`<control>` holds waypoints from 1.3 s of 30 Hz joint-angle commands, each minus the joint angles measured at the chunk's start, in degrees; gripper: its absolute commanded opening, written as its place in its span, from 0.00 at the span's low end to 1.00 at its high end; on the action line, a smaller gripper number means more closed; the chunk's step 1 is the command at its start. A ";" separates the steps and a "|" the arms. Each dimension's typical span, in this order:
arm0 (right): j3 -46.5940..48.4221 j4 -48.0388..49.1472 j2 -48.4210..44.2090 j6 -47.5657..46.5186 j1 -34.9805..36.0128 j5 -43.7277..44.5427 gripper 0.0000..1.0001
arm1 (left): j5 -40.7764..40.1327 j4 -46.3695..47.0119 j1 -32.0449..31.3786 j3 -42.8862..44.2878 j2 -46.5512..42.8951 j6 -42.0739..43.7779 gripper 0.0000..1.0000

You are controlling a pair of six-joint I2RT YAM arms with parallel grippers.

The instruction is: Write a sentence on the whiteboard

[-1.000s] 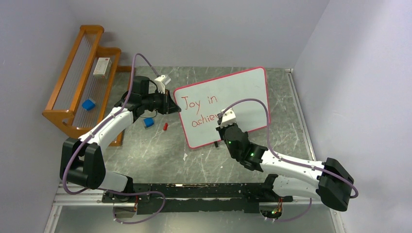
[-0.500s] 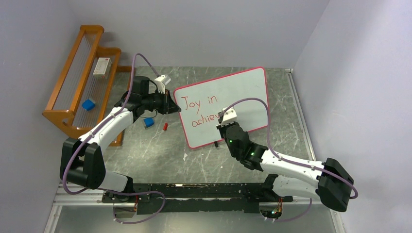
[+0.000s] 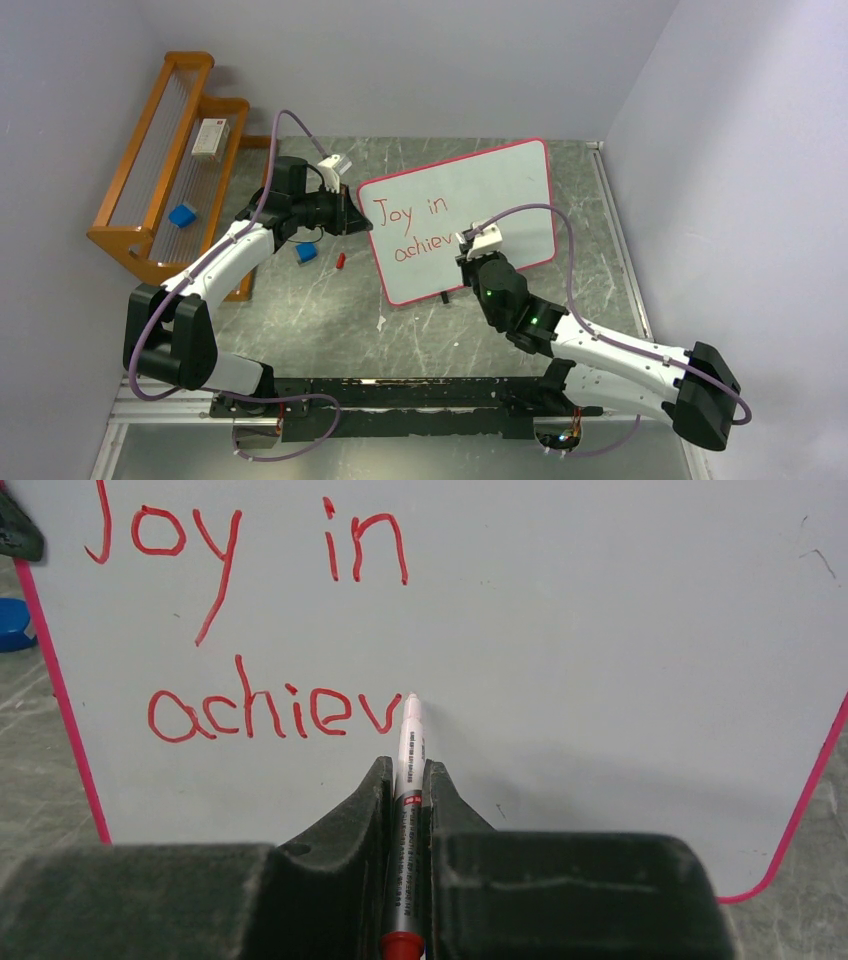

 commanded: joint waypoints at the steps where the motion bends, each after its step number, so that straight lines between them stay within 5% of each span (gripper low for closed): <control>1: -1.20 -0.64 0.01 1.74 -0.39 1.17 0.00 | -6.97 -1.44 0.78 -0.68 1.17 3.34 0.05; 39: -1.55 2.39 3.47 1.96 -3.47 -0.02 0.00 | -6.75 -1.53 0.78 -0.62 1.52 3.49 0.05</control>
